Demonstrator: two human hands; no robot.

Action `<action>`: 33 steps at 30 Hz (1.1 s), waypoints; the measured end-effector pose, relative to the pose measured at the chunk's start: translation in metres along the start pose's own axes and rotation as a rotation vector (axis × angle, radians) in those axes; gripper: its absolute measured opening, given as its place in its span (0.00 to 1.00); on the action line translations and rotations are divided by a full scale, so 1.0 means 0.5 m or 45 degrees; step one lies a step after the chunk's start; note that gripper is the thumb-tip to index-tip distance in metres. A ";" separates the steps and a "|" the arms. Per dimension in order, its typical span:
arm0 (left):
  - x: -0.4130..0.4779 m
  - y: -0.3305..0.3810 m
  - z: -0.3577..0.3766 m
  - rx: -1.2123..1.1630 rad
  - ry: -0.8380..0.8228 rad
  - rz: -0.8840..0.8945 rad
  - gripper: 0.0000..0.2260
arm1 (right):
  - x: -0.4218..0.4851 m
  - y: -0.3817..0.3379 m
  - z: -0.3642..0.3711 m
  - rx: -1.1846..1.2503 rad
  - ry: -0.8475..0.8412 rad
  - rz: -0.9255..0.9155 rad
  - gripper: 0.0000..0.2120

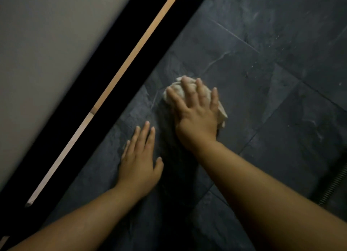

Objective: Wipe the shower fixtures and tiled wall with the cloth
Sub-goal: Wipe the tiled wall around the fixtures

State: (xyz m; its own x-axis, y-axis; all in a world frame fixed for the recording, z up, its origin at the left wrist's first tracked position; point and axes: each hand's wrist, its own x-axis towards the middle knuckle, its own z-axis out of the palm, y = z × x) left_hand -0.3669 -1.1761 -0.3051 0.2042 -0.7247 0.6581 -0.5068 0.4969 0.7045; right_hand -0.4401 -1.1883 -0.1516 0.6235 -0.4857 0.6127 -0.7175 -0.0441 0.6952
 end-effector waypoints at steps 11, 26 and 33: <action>0.089 0.110 -0.103 -0.288 0.058 -0.324 0.08 | -0.029 0.180 -0.036 -0.174 -0.066 -0.754 0.23; 0.191 0.396 -0.053 -0.201 -0.206 0.155 0.26 | -0.193 0.203 -0.038 -0.315 -0.259 -0.376 0.23; 0.238 0.509 -0.053 -0.033 -0.175 0.384 0.26 | -0.157 0.432 -0.124 -0.295 0.053 -0.242 0.24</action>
State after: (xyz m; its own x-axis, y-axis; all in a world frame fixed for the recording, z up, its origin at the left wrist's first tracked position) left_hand -0.4493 -1.1230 -0.0403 -0.0674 -0.5999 0.7972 -0.5052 0.7096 0.4912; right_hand -0.6247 -1.1059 -0.0261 0.7555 -0.4516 0.4746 -0.4994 0.0718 0.8634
